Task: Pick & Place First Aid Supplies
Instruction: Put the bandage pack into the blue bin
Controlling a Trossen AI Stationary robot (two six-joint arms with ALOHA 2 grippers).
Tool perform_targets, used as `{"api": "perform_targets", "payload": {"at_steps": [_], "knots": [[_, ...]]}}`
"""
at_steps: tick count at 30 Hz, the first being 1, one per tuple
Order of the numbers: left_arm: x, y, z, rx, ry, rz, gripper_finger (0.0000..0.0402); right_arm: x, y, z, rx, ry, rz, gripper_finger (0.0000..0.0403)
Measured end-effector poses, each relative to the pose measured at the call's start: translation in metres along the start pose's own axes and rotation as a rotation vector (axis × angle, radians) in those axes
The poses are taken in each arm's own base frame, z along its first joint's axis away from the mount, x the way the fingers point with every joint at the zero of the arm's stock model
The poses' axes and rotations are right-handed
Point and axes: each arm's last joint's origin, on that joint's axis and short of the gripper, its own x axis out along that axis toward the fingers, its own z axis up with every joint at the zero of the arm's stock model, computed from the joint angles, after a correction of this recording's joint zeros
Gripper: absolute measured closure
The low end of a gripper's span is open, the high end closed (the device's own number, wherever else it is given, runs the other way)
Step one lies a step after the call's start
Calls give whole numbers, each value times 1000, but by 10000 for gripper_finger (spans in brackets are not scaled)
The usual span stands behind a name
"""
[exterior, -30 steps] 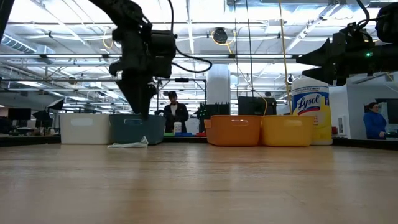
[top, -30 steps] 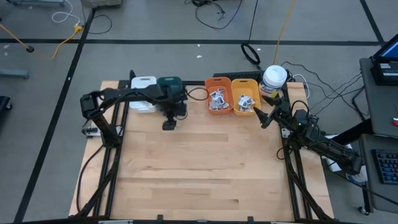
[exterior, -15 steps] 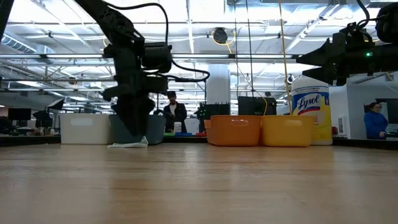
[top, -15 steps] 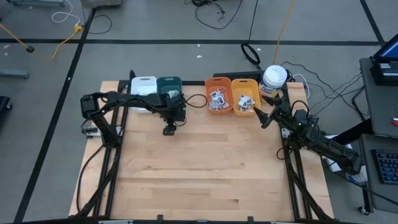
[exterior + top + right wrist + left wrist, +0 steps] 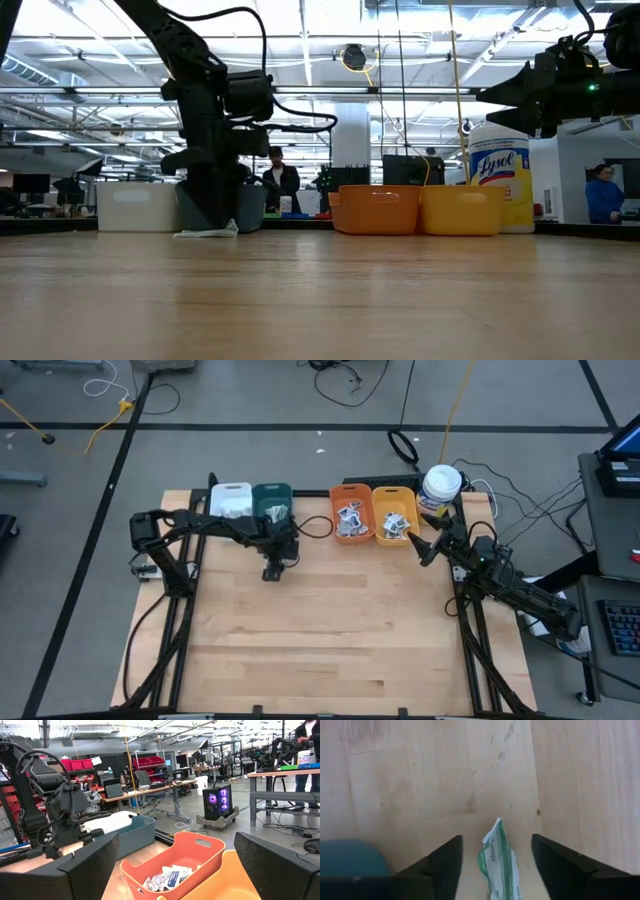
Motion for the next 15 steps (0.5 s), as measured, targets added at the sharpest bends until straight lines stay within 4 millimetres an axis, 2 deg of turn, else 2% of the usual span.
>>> {"api": "perform_targets", "payload": {"at_steps": [11, 15], "knots": [[0, 1, 3, 10, -39, 6, 380, 0, 0, 0, 0, 0, -1, 11], [2, -1, 4, -14, -35, -3, 396, 0, 0, 0, 0, 0, 0, 11]]}}
